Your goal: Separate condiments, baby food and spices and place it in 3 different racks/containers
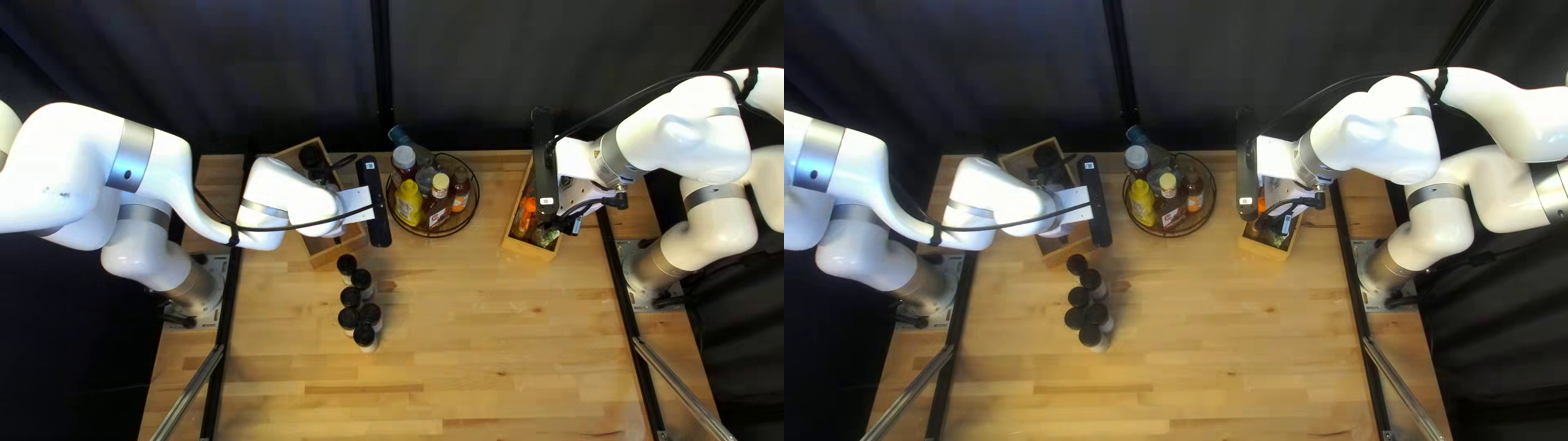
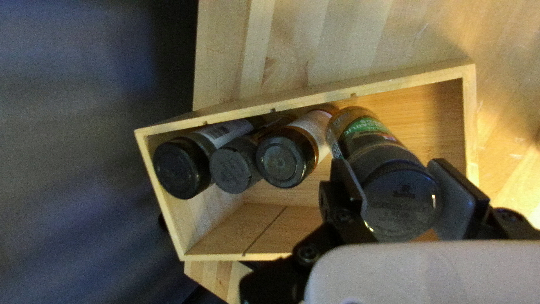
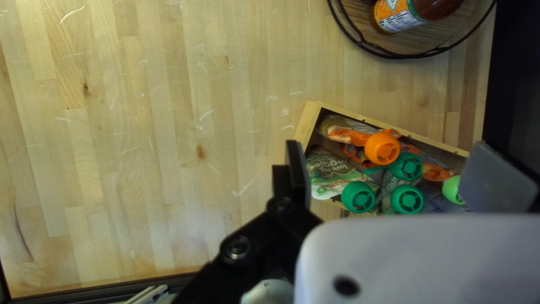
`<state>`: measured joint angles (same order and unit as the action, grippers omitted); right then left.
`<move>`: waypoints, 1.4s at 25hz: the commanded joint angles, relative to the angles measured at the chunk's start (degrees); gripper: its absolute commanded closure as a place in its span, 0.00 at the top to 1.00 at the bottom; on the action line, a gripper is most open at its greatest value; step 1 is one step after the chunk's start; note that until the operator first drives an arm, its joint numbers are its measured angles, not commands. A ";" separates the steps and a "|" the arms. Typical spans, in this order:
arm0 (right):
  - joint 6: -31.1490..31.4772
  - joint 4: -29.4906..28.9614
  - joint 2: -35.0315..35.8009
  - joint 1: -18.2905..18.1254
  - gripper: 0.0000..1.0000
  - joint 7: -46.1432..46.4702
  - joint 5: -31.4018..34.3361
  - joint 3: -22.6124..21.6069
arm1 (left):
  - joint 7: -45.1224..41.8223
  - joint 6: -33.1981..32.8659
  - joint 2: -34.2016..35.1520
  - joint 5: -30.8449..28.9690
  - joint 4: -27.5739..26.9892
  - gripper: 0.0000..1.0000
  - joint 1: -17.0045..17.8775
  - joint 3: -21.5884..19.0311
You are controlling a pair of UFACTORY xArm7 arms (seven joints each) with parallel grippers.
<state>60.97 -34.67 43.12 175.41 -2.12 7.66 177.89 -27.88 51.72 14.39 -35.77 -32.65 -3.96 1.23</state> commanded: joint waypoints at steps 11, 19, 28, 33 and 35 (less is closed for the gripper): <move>0.00 0.00 0.00 0.00 1.00 0.00 0.00 0.00 | 1.35 -1.93 -2.23 1.11 -0.44 0.94 -0.41 1.14; 0.00 0.00 0.00 0.00 1.00 0.00 0.00 0.00 | 1.89 -0.14 -0.74 2.50 -0.93 1.00 0.52 0.41; 0.00 0.00 0.00 0.00 1.00 0.00 0.00 0.00 | 18.10 5.49 8.52 18.15 -2.99 1.00 9.34 1.47; 0.00 0.00 0.00 0.00 1.00 0.00 0.00 0.00 | 34.54 5.18 10.12 26.01 -3.62 1.00 15.88 4.16; 0.00 0.00 0.00 0.00 1.00 0.00 0.00 0.00 | 39.08 5.06 9.28 26.48 -4.00 1.00 16.72 4.86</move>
<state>60.97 -34.67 43.12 175.41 -2.12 7.66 177.89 4.36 57.08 24.16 -11.69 -36.01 10.15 4.72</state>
